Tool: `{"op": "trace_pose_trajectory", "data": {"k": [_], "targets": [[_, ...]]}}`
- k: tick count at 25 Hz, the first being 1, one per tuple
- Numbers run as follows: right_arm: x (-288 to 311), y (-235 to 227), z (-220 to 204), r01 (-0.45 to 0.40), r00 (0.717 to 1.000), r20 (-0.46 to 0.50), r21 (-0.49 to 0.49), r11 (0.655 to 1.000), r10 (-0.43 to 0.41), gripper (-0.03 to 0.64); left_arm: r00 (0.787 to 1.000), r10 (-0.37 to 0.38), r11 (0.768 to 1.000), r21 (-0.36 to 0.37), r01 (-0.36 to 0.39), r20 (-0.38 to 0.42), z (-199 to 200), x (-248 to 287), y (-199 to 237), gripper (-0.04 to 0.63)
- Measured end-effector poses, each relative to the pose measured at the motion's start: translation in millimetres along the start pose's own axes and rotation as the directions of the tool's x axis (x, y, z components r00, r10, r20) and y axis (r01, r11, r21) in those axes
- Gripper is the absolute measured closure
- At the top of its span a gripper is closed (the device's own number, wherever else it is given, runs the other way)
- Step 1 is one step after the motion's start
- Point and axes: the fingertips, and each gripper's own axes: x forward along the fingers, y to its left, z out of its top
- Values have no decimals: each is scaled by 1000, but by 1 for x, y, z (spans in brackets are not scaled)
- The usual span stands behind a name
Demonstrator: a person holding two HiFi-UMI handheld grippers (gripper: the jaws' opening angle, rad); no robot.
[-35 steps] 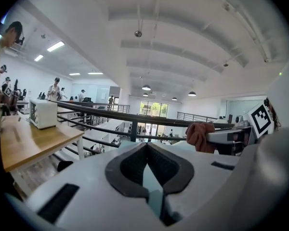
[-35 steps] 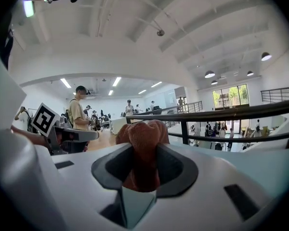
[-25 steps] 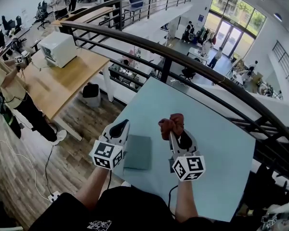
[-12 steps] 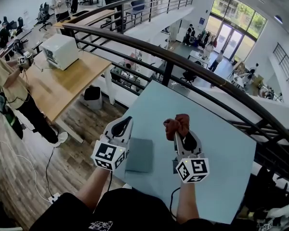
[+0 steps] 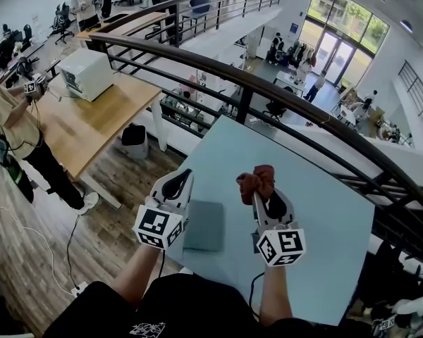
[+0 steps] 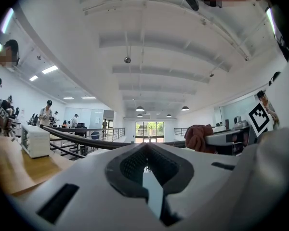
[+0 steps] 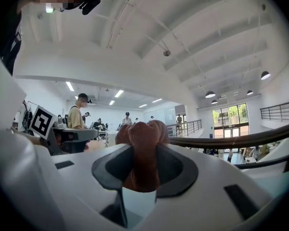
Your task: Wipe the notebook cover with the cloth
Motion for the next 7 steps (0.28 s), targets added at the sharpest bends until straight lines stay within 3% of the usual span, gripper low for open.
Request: {"op": "trace_pose_trajectory", "data": {"k": [7], "targets": [[-1,7,-11,10,1000,3,-9,1000,-10,486,1000,-7,1000,-5,7,3,-12,-7,4,586]]}}
